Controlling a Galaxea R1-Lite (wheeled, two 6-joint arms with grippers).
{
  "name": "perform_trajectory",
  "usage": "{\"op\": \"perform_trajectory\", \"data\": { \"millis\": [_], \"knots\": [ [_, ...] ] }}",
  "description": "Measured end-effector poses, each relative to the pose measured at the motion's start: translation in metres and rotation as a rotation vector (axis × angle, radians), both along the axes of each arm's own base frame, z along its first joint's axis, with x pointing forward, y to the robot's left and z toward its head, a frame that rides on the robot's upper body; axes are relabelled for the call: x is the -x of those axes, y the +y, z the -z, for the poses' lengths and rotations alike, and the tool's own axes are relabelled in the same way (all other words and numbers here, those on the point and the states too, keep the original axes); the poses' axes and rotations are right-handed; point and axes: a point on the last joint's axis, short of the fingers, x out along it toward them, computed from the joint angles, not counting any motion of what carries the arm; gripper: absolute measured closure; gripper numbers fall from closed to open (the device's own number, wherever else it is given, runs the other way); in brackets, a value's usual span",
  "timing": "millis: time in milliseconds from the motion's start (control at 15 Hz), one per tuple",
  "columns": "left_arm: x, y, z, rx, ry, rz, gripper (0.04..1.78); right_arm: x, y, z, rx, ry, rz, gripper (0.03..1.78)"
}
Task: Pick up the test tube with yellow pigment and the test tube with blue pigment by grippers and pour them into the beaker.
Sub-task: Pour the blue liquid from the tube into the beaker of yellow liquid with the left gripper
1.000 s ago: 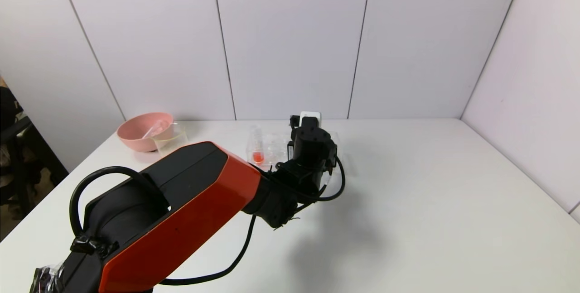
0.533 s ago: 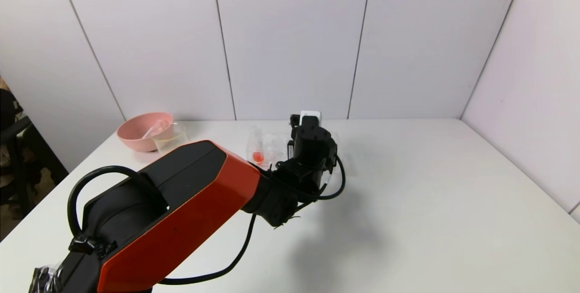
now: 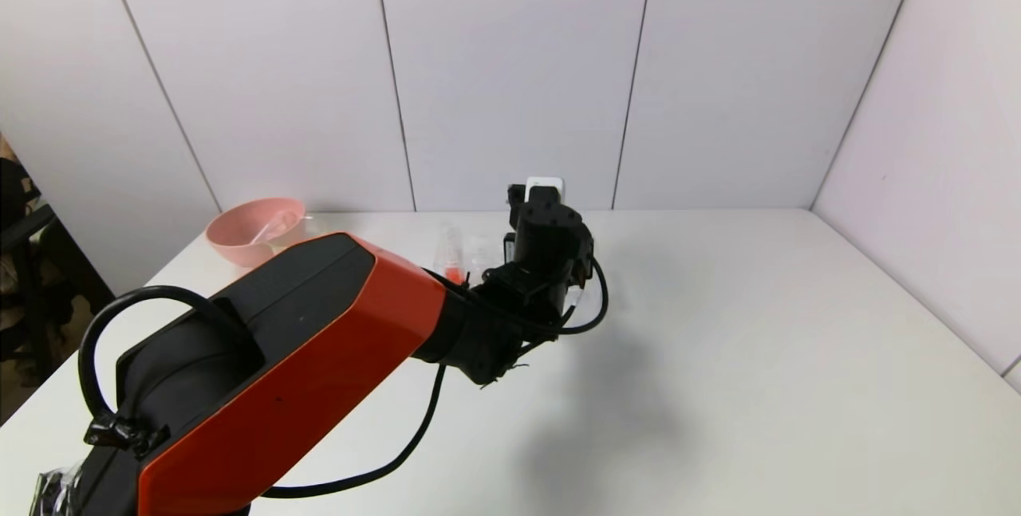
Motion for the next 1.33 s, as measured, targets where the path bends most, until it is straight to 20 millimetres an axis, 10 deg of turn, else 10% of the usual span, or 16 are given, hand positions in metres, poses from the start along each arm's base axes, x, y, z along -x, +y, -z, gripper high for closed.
{"op": "perform_trajectory", "data": {
  "millis": [933, 1333],
  "knots": [
    [0.027, -0.003, -0.062, -0.024, -0.063, 0.064, 1.38, 0.0, 0.0, 0.0, 0.0, 0.0, 0.0, 0.1],
    [0.03, 0.039, -0.105, -0.045, -0.064, 0.019, 1.38, 0.0, 0.0, 0.0, 0.0, 0.0, 0.0, 0.1]
  ]
}}
